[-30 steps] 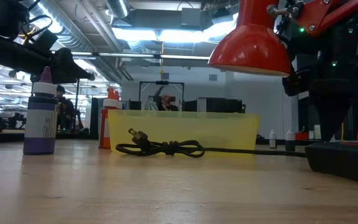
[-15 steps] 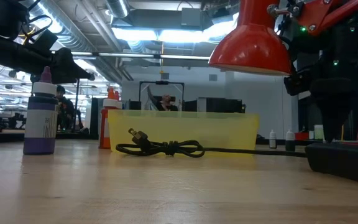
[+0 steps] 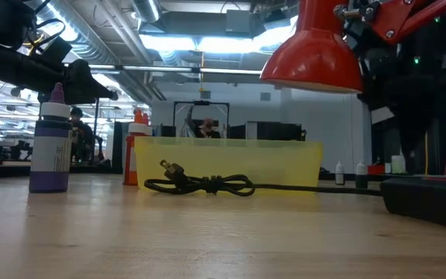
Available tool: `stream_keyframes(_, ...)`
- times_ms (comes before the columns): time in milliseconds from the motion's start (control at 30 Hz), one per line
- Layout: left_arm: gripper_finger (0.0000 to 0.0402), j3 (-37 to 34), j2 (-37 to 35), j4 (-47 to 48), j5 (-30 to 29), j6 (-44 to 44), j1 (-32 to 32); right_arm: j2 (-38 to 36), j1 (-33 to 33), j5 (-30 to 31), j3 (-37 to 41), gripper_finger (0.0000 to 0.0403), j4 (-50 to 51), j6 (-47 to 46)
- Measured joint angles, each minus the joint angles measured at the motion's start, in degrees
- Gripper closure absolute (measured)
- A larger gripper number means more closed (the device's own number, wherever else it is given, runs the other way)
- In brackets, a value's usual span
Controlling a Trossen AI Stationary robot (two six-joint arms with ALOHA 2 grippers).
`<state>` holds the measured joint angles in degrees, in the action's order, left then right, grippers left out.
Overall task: Pick & Place food coloring
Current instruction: Put the small purple food coloring bottle into the yellow container
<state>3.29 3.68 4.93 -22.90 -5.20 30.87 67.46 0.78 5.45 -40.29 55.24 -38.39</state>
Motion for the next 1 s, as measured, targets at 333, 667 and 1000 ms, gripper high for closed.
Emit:
stream_keyframes(333,0.0038,0.0,0.0,0.0,0.0,0.0,0.0,-0.3,8.9,3.7,-13.6,0.0344,11.4,8.8)
stream_keyframes(667,0.0038,0.0,0.0,0.0,0.0,0.0,0.0,16.4,16.1,4.7,-35.2,0.0344,12.6,19.5)
stream_keyframes(1000,0.0038,0.0,0.0,0.0,0.0,0.0,0.0,37.9,13.8,2.2,-58.5,0.0344,12.9,22.7)
